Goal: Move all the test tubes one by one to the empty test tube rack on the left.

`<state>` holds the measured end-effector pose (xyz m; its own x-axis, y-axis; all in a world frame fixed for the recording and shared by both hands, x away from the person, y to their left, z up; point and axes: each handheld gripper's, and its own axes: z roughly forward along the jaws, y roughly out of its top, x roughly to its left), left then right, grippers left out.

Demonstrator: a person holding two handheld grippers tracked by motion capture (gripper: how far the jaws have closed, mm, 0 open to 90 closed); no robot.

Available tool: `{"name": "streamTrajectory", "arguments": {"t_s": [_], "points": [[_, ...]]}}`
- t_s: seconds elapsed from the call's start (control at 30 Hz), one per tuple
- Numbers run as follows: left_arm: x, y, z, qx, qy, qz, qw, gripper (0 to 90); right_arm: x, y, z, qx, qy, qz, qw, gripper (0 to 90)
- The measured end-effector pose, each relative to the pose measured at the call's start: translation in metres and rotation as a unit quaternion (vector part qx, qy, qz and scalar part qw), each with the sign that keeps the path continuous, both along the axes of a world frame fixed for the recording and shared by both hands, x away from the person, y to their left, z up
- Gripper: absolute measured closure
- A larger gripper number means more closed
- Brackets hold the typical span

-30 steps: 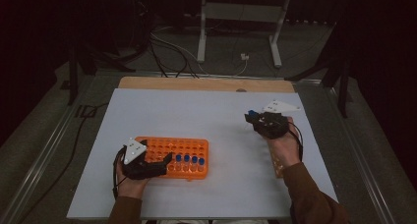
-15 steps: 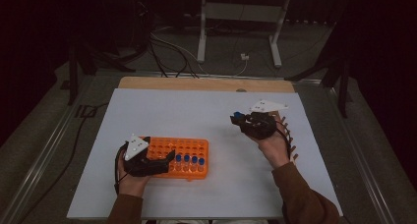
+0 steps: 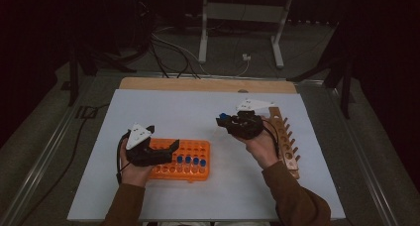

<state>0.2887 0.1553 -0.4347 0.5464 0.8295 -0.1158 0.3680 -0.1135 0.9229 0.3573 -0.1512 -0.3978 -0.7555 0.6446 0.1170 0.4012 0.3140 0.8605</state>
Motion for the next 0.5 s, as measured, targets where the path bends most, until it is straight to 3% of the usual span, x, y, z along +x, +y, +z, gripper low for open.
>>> {"name": "streamTrajectory", "arguments": {"t_s": [0.23,0.5], "points": [[0.014,-0.008,0.006,0.002,-0.001,-0.012,0.9999,3.6,0.001,0.017,0.006,-0.002,-0.001,0.012,0.9999,76.9],[0.028,-0.024,0.014,0.024,-0.009,-0.033,0.9991,7.8,0.005,0.035,0.005,-0.001,0.004,0.018,0.9998,76.9]]}}
